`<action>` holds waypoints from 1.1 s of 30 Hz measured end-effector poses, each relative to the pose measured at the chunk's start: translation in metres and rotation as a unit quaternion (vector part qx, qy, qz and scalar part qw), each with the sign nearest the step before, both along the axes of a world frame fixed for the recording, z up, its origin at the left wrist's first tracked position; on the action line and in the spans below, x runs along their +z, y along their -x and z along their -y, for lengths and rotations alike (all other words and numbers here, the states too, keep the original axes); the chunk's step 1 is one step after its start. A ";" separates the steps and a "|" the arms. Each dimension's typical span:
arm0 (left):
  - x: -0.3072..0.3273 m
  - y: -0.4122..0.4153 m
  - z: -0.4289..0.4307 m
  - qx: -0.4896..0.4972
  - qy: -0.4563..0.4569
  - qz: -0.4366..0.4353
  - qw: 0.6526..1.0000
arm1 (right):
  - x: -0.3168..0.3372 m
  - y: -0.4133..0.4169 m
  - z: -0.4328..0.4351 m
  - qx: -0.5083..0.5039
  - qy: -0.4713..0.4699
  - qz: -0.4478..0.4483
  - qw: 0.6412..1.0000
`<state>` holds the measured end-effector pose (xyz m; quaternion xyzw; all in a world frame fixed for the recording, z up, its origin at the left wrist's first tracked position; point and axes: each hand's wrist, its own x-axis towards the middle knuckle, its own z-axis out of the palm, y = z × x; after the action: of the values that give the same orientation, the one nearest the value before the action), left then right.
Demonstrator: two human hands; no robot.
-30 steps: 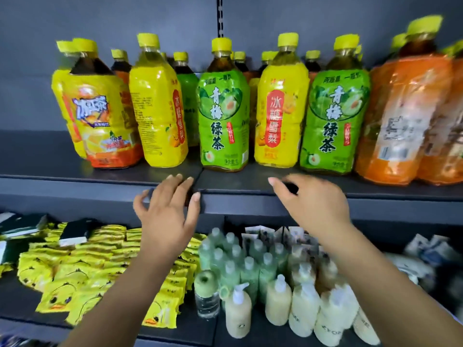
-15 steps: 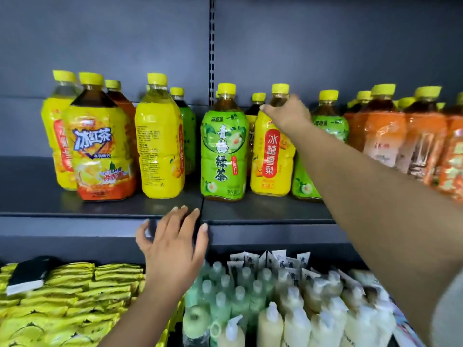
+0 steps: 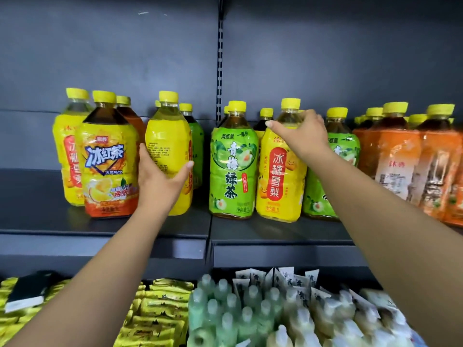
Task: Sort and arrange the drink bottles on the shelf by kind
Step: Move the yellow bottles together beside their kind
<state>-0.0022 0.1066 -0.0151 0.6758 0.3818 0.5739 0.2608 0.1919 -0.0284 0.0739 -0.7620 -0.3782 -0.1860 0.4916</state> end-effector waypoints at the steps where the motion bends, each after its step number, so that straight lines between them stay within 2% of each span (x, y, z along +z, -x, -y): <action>1: 0.000 -0.004 -0.002 0.000 0.017 0.004 1.000 | 0.000 0.002 0.003 0.014 -0.002 -0.011 1.000; 4: -0.001 -0.010 -0.001 0.016 0.022 -0.018 0.999 | -0.001 0.007 0.010 0.041 0.008 -0.043 0.998; 9: -0.004 -0.004 0.004 0.019 -0.009 -0.039 0.999 | 0.001 0.019 0.023 0.036 0.031 -0.035 0.998; 13: -0.014 0.011 0.017 -0.036 -0.030 -0.001 0.999 | -0.009 0.025 0.035 0.090 -0.045 -0.045 0.994; 15: -0.020 0.021 0.023 -0.093 -0.019 0.045 0.994 | -0.021 0.029 0.041 0.157 -0.106 -0.078 0.979; 18: -0.026 0.035 0.034 -0.194 0.005 0.105 0.975 | -0.059 0.030 0.045 0.237 -0.148 -0.183 0.943; 21: -0.033 0.036 0.050 -0.235 0.027 0.130 0.963 | -0.093 0.039 0.045 0.226 -0.138 -0.254 0.930; 29: -0.062 0.036 0.106 -0.220 -0.021 0.167 0.961 | -0.106 0.075 0.063 0.207 -0.172 -0.221 0.937; 31: -0.068 0.038 0.120 -0.248 -0.010 0.180 0.952 | -0.110 0.086 0.077 0.205 -0.193 -0.206 0.937; 33: -0.070 0.041 0.132 -0.301 0.045 0.204 0.930 | -0.117 0.097 0.096 0.206 -0.216 -0.205 0.932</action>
<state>-0.0429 -0.0257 -0.0850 0.6153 0.1241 0.5758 0.5238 0.0945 -0.1242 -0.0430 -0.5645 -0.3684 0.0023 0.7387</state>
